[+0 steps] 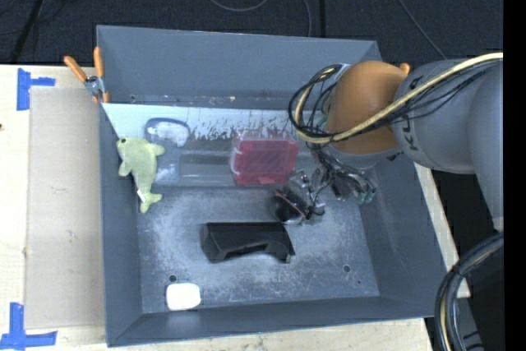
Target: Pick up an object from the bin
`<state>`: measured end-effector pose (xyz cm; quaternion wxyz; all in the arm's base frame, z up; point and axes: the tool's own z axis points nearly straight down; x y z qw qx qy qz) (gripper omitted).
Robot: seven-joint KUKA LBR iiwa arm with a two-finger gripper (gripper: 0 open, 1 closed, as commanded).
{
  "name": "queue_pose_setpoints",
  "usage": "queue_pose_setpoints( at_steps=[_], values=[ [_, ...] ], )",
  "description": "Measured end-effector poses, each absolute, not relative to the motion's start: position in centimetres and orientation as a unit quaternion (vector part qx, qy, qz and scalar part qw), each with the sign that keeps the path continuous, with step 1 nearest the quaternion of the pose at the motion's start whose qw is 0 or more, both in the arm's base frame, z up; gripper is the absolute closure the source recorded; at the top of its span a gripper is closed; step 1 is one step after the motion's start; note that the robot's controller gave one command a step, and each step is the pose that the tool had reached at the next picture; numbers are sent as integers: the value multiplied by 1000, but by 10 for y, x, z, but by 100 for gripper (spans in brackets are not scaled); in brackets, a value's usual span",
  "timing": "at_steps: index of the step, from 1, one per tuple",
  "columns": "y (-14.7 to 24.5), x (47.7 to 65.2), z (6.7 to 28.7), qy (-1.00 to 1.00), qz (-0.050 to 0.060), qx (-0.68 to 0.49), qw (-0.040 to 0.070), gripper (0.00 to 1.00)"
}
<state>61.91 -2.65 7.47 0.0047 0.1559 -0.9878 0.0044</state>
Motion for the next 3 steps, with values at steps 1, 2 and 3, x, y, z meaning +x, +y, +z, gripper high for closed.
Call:
queue_pose_setpoints(
  at_steps=[1,2,3],
  values=[
    [-26,619,75,-988,4,156,5,100],
    [-25,616,101,-992,1,128,1,100],
    [-26,616,150,-986,3,169,3,100]
  ],
)
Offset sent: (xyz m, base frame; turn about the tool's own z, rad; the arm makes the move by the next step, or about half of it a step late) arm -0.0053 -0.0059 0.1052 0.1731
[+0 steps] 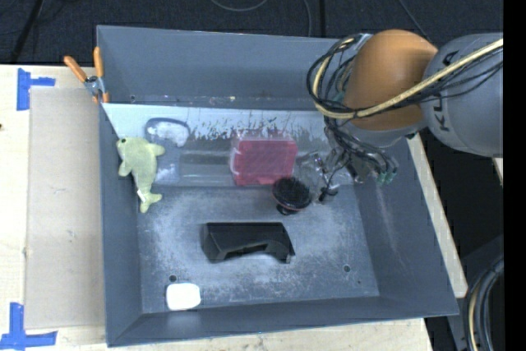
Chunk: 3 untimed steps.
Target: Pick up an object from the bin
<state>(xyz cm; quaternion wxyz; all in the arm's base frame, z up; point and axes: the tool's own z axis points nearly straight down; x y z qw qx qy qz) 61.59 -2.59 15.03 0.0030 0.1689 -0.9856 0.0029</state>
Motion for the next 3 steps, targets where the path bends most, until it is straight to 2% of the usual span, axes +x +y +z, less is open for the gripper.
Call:
queue_pose_setpoints(
  at_steps=[1,2,3],
  values=[
    [-10,618,178,-976,2,216,1,100],
    [-1,622,122,-982,3,190,3,0],
    [0,621,115,-981,2,193,5,0]
  ],
)
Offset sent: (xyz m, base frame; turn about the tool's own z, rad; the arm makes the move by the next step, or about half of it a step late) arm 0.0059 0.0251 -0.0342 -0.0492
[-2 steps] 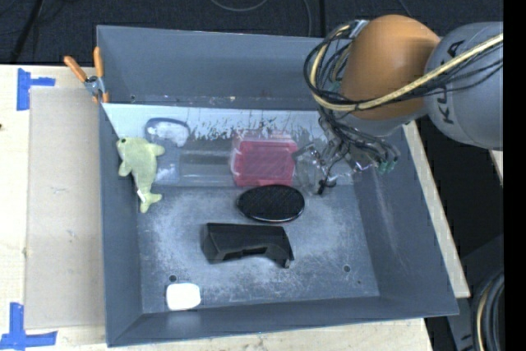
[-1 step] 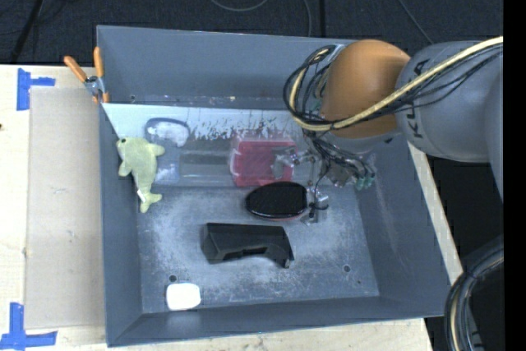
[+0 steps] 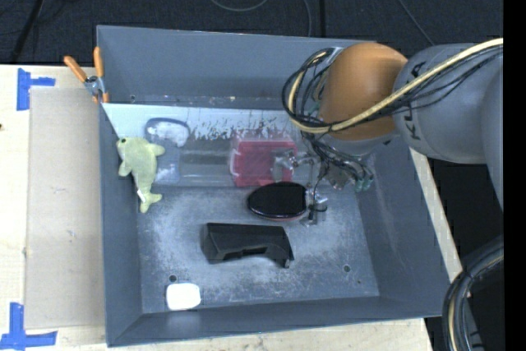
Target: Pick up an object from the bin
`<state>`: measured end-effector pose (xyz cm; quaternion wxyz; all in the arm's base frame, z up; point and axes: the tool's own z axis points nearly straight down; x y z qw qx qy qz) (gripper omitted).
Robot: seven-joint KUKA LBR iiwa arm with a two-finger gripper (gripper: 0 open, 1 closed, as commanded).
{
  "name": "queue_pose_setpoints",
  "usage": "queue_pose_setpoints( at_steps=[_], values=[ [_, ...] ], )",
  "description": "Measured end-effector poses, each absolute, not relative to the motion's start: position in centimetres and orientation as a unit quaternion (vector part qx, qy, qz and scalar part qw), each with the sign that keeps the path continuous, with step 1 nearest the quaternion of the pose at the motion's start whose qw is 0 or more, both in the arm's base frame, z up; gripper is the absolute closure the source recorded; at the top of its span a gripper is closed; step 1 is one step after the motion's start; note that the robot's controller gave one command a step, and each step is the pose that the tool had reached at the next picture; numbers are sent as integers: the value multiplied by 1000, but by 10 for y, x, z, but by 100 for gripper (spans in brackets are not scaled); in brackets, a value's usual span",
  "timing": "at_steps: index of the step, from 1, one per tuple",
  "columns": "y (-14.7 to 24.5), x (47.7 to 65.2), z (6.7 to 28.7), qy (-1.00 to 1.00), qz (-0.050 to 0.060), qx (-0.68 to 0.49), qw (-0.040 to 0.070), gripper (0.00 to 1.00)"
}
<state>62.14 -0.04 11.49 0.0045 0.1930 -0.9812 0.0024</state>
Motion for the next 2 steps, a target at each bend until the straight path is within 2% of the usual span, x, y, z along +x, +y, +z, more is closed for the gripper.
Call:
queue_pose_setpoints(
  at_steps=[2],
  values=[
    [1,613,75,-991,1,136,11,0]
  ],
)
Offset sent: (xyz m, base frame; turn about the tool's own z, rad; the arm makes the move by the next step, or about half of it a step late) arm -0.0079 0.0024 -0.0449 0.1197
